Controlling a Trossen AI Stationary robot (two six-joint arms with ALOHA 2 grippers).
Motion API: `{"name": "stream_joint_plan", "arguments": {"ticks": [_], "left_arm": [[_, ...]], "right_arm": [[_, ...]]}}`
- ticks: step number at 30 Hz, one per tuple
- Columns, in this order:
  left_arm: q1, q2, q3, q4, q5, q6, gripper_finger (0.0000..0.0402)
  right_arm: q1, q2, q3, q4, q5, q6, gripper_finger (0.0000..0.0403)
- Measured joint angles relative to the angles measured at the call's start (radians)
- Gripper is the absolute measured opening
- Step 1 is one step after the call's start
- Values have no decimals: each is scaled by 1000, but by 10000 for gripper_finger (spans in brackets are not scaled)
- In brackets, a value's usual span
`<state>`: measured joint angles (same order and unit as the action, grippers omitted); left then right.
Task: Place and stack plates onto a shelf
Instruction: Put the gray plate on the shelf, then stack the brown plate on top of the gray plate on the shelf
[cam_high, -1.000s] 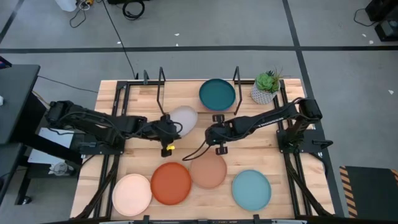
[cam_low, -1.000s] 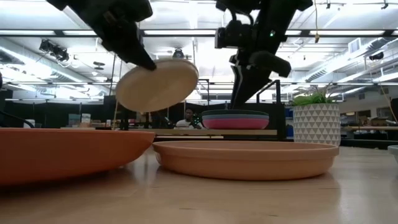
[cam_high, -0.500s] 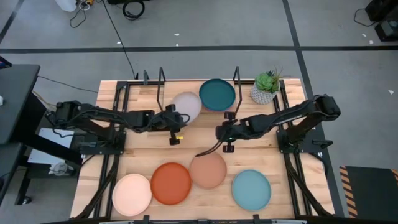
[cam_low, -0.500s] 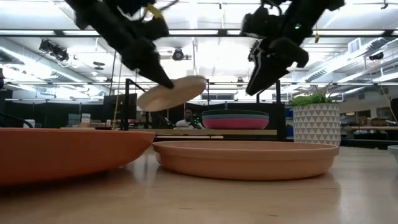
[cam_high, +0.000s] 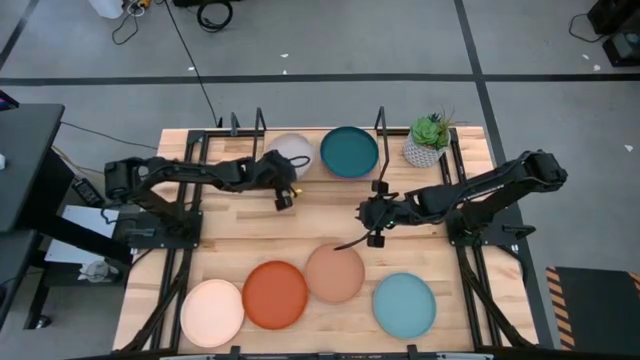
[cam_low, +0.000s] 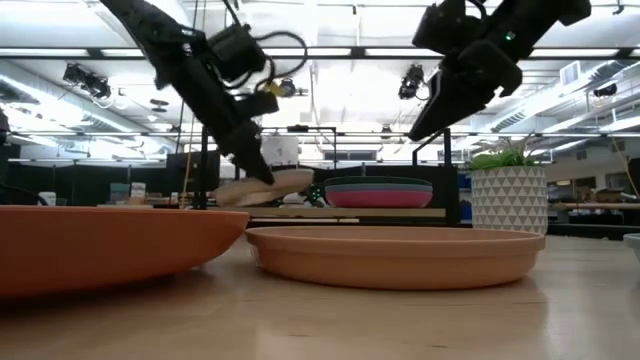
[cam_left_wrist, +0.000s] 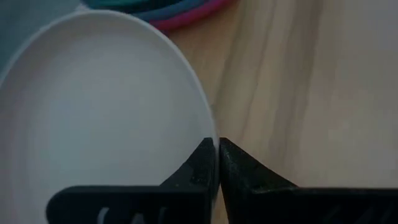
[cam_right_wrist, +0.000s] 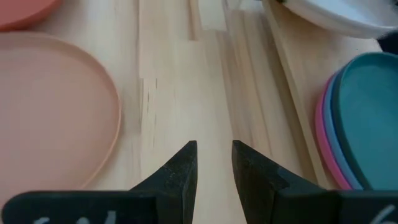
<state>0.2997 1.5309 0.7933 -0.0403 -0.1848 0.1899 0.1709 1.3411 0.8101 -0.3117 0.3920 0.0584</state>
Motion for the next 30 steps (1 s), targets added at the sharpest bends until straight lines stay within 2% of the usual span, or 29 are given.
{"name": "stream_joint_plan", "arguments": {"ticks": [11, 21, 25, 27, 30], "left_arm": [[10, 60, 1, 63, -4, 84, 29], [-2, 57, 1, 70, -91, 109, 109], [-15, 33, 1, 61, -95, 104, 127], [-36, 10, 1, 50, -70, 84, 129], [-84, -34, 1, 1, 43, 45, 130]], "right_arm": [[6, 2, 0, 8, -8, 18, 106], [5, 12, -1, 10, -20, 19, 106], [5, 12, -1, 11, -20, 26, 106], [5, 13, -1, 11, -20, 34, 106], [5, 13, -1, 11, -20, 51, 106]]}}
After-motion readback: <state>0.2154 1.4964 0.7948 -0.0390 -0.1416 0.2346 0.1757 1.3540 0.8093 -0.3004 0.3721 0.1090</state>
